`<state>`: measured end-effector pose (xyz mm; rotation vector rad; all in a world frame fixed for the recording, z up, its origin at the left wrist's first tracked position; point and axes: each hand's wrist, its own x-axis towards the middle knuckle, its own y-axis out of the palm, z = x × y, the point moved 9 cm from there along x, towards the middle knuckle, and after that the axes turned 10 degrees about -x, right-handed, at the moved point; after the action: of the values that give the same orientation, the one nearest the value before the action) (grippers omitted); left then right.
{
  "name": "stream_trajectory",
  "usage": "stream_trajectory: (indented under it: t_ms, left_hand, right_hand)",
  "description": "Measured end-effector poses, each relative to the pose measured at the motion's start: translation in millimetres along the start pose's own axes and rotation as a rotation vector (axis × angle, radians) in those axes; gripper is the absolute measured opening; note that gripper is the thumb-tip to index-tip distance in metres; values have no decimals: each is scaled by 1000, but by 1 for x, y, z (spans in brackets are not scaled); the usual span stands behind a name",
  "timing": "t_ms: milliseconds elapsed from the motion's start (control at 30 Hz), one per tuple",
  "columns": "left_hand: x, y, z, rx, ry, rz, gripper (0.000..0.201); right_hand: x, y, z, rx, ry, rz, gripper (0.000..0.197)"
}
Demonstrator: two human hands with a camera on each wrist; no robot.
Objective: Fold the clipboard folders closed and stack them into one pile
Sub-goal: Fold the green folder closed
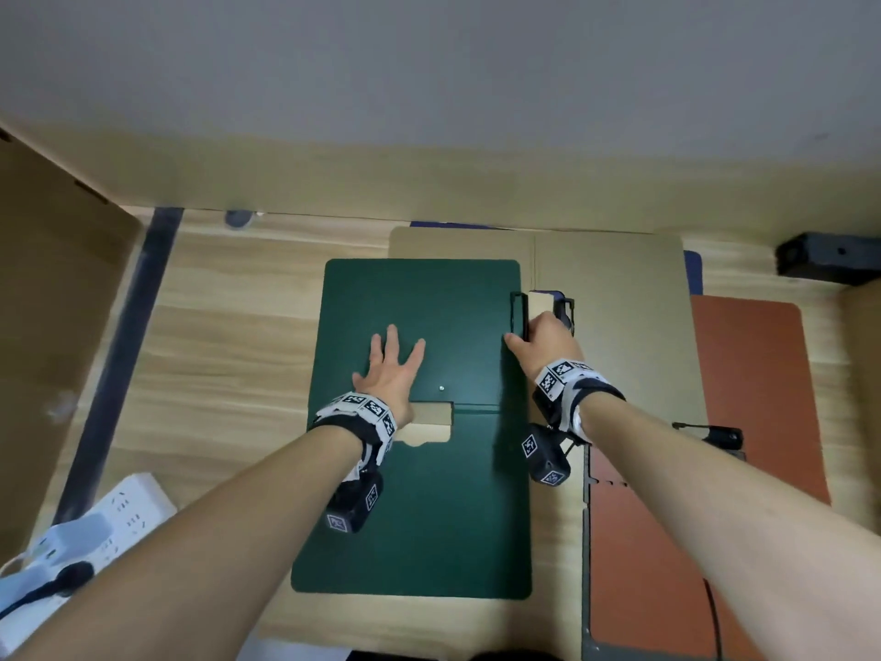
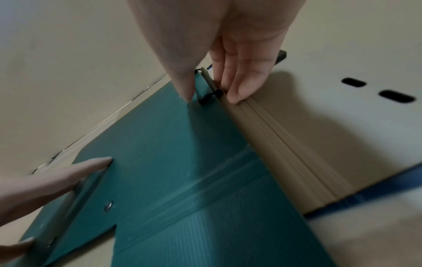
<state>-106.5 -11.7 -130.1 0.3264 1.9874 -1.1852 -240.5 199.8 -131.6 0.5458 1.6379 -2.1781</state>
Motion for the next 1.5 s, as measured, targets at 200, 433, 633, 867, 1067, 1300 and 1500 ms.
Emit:
stream_trajectory:
  t_ms: [200, 433, 633, 867, 1067, 1300, 1500]
  left_hand:
    - [8, 1, -9, 91, -32, 35, 114]
    - [7, 2, -9, 135, -40, 57, 114]
    - [12, -1, -22, 197, 36, 30, 113]
    - [11, 11, -40, 240, 161, 73, 121]
    - [1, 9, -14, 245, 143, 31, 124]
    - [-9, 14, 16, 273, 143, 25, 128]
    - [-18, 17, 28, 247, 142, 96, 121]
  right_hand:
    - [10, -12, 0, -120, -11, -36, 42]
    - [10, -9, 7, -126, 9, -23, 35]
    - [23, -13, 12, -160, 9, -1, 39]
    - [27, -18, 18, -223, -23, 20, 32]
    - [27, -19, 31, -280, -98, -1, 27]
    - [22, -19, 30, -332, -107, -22, 29]
    - [24, -13, 31, -316, -68, -29, 26]
